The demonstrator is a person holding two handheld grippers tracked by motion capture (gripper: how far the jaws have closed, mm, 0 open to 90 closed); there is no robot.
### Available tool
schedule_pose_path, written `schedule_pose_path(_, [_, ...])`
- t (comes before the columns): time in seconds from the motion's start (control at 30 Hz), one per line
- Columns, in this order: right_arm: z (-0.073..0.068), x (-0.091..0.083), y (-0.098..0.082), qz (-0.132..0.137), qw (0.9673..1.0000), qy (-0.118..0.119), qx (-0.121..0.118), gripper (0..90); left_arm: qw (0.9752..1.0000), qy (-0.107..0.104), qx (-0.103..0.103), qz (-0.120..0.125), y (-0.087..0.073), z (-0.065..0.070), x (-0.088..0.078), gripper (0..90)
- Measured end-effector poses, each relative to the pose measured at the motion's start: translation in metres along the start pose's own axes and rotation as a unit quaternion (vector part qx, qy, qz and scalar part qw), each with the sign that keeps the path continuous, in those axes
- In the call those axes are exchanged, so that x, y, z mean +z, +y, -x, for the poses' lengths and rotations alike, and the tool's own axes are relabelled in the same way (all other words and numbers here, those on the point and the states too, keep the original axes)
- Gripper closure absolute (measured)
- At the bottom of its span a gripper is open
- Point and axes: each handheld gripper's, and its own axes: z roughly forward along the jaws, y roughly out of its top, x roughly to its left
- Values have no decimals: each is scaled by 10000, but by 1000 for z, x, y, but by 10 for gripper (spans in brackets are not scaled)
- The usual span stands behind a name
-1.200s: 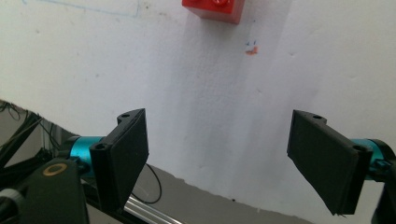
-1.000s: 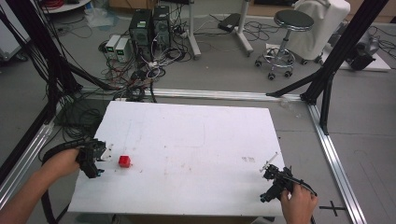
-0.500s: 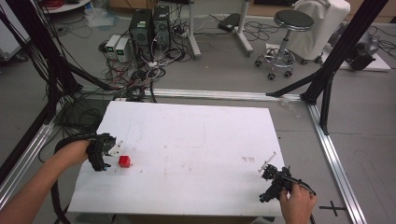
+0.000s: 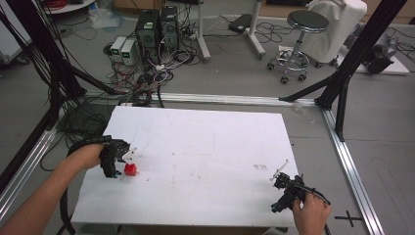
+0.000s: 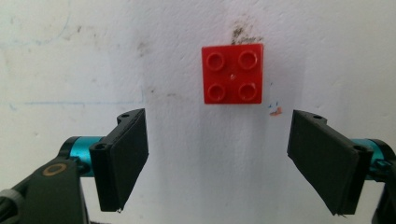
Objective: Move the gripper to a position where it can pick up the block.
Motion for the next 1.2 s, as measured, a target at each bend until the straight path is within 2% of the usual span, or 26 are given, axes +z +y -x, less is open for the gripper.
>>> schedule_pose_path(0.43, [-1,0,2,-19,10000,-11,-18,15,9994,-257,192,-87,16,-3,16,207])
schedule_pose_path(0.5, [-1,-1,2,-15,10000,-8,-20,15,9991,-297,270,-110,17,-4,17,207])
schedule_pose_path(0.57, [-1,0,2,1,10000,-15,-35,15,9992,-337,190,-72,18,-2,20,207])
schedule_pose_path(0.67, [-2,0,2,-25,10000,-15,-16,16,9987,-423,265,-117,19,-2,24,206])
schedule_pose_path(0.93, [-1,0,3,-24,10000,-5,-50,16,9988,-437,182,-141,16,-2,32,206])
schedule_pose_path(1.2, [-3,1,5,-23,10000,-25,-38,15,9988,-437,189,-108,16,-1,28,206])
